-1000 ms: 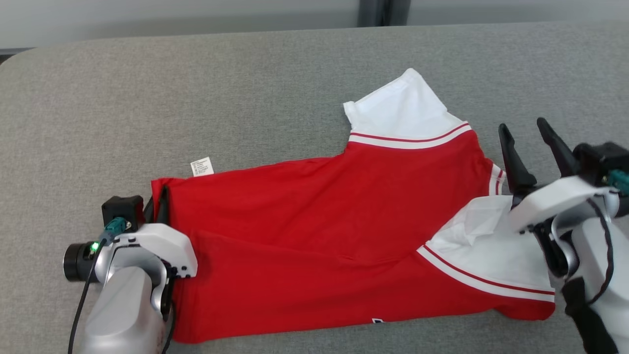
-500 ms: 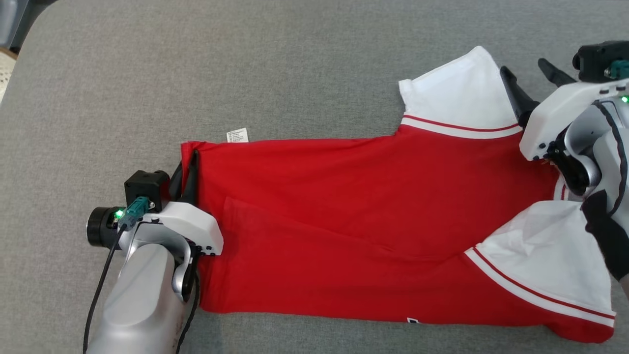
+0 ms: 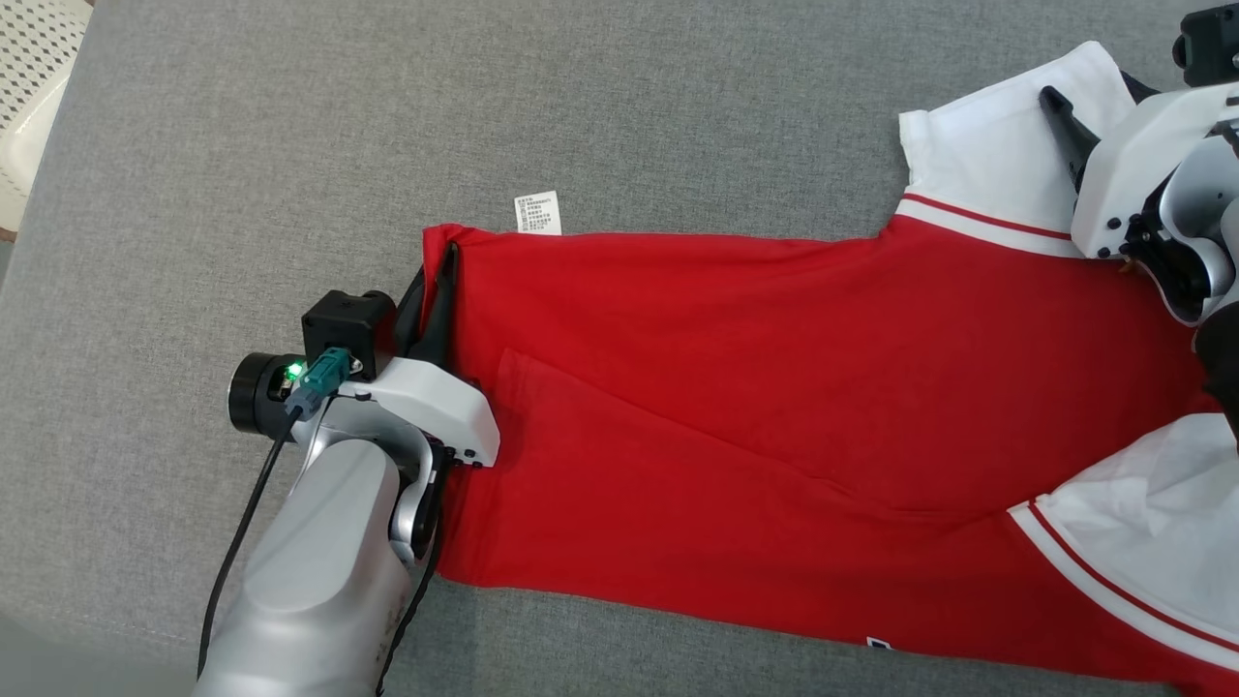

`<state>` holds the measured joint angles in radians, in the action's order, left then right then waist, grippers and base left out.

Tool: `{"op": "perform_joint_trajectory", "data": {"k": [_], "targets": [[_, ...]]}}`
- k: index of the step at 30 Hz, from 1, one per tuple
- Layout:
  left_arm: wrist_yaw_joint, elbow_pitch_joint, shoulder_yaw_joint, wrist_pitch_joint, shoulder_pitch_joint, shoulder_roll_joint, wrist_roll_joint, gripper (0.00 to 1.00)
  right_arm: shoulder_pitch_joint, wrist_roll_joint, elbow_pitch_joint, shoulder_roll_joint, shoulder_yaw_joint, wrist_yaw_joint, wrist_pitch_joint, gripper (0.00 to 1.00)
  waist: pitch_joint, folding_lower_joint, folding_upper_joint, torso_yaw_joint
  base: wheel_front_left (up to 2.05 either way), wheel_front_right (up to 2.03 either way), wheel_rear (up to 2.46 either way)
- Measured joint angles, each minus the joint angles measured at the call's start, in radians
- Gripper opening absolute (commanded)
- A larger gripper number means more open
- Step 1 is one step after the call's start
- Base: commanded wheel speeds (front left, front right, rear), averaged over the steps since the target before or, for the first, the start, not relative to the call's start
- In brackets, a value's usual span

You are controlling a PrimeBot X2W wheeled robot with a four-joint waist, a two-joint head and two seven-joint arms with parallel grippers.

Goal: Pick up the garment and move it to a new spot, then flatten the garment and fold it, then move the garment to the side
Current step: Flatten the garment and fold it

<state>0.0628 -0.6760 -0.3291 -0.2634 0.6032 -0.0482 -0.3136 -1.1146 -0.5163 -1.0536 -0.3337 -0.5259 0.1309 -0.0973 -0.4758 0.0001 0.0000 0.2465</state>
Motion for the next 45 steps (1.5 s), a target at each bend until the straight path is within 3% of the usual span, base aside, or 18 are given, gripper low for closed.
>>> {"op": "perform_joint_trajectory", "data": {"k": [1, 10, 20, 30, 45], "targets": [[0.001, 0.002, -0.004, 0.000, 0.000, 0.000, -0.005, 0.00, -0.004, -0.001, -0.003, 0.000, -0.007, 0.000, 0.002, 0.00, -0.003, 0.0000, 0.0000, 0.002, 0.00, 0.00, 0.00], [0.017, 0.033, 0.007, 0.000, 0.023, 0.000, -0.001, 0.00, -0.052, -0.001, -0.056, -0.024, -0.029, 0.000, 0.143, 0.00, -0.017, 0.0000, 0.0000, -0.016, 0.00, 0.00, 0.00], [0.007, 0.053, 0.072, 0.000, 0.017, 0.000, 0.046, 0.00, -0.052, -0.019, -0.076, -0.006, -0.033, 0.000, 0.308, 0.00, 0.008, 0.0000, 0.0000, -0.071, 0.00, 0.00, 0.00], [-0.027, 0.070, 0.157, 0.000, -0.053, -0.005, 0.115, 0.00, 0.109, -0.110, 0.109, -0.016, -0.055, 0.000, 0.355, 0.00, 0.091, 0.0000, 0.0000, -0.136, 0.00, 0.00, 0.00], [-0.069, 0.139, 0.273, 0.000, -0.249, -0.032, 0.182, 0.00, 0.519, -0.132, 0.455, 0.017, 0.076, 0.000, 0.358, 0.00, 0.230, 0.0000, 0.0000, -0.232, 0.00, 0.00, 0.00]]}}
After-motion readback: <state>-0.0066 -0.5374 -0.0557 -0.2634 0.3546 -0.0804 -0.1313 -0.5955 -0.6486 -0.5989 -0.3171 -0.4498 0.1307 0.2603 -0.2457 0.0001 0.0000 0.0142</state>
